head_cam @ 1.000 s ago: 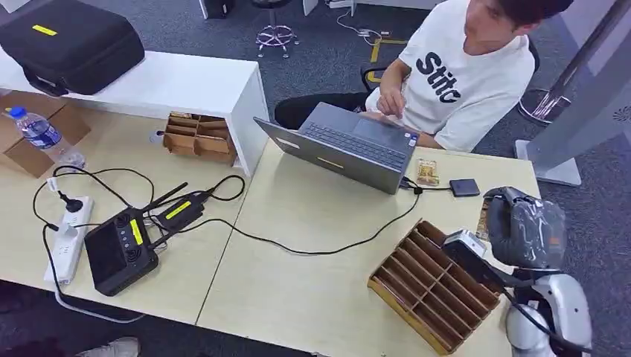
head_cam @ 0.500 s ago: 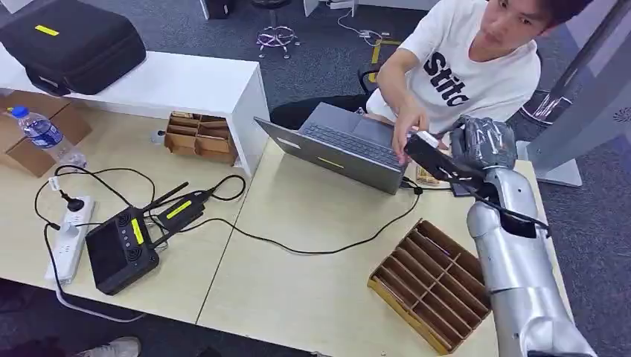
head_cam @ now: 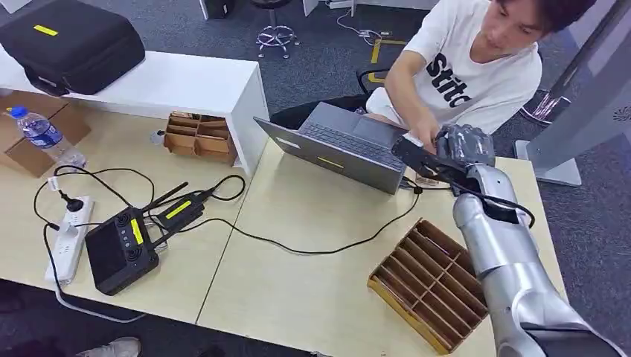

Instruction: Pass the card to the sensor for recognition and then transmit it.

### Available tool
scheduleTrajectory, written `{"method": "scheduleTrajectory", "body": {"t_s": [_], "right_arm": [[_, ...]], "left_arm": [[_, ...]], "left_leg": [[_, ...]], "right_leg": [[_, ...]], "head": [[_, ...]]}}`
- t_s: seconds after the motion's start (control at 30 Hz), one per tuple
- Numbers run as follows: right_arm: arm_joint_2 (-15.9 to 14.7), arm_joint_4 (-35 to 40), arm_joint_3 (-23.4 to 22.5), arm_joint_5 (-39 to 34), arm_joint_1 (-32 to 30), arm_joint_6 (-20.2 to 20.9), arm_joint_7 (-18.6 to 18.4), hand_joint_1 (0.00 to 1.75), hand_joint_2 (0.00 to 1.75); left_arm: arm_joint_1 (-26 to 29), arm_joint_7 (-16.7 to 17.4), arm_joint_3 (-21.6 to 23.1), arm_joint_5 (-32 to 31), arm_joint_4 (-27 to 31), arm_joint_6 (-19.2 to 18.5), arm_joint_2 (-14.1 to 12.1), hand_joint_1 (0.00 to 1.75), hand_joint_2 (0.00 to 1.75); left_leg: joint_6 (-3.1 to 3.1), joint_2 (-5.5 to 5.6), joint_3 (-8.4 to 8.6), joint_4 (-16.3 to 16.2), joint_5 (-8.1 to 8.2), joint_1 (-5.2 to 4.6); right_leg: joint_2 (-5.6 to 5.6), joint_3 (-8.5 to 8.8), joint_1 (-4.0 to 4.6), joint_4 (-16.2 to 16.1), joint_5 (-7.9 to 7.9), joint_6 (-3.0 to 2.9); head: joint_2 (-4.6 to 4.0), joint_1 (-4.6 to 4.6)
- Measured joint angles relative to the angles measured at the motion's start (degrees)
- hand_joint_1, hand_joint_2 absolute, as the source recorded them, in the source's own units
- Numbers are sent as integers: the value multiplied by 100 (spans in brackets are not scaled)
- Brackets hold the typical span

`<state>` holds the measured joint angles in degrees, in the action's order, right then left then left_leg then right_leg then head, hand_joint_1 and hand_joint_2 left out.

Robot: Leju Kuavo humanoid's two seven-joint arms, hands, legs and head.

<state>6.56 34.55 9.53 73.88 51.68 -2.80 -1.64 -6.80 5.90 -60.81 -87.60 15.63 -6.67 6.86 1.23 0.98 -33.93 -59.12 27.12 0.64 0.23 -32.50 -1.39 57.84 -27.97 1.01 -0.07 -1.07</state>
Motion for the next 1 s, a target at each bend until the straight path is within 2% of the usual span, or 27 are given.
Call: {"method": "scheduleTrajectory", "body": {"t_s": [0.7,0.73,0.8,0.87,0.9,1.0], "right_arm": [[9,-205,0,0,66,-22,0,175,175],[9,-208,0,0,66,-22,0,0,175],[11,-208,0,-35,66,-48,4,0,175],[-93,-108,-152,-701,9,-355,268,0,175],[-139,49,-364,-1150,-33,-368,477,0,175],[-380,492,-993,-1484,-70,-39,667,0,175]], "left_arm": [[0,0,2,0,-2,0,0,0,175],[0,0,2,0,-2,0,0,0,175],[0,0,2,0,-2,0,0,0,175],[15,15,0,17,-2,22,-9,0,175],[34,11,0,22,-2,33,-20,0,175],[134,-4,-2,24,-2,79,-55,0,175]], "left_leg": [[0,3,-5,0,0,0],[0,3,-5,0,0,0],[0,1,-4,0,0,0],[0,-2,-3,-4,0,-1],[0,7,-8,-5,0,-1],[-1,37,-14,-6,0,0]], "right_leg": [[-2,-2,0,-1,-1,0],[-2,-2,0,-1,-1,0],[0,-2,0,-1,-1,0],[3,-13,-1,-2,0,0],[-7,-11,-2,-2,0,1],[-33,-4,-2,-6,-4,5]], "head": [[0,2],[0,2],[0,2],[0,0],[0,-5],[0,0]]}}
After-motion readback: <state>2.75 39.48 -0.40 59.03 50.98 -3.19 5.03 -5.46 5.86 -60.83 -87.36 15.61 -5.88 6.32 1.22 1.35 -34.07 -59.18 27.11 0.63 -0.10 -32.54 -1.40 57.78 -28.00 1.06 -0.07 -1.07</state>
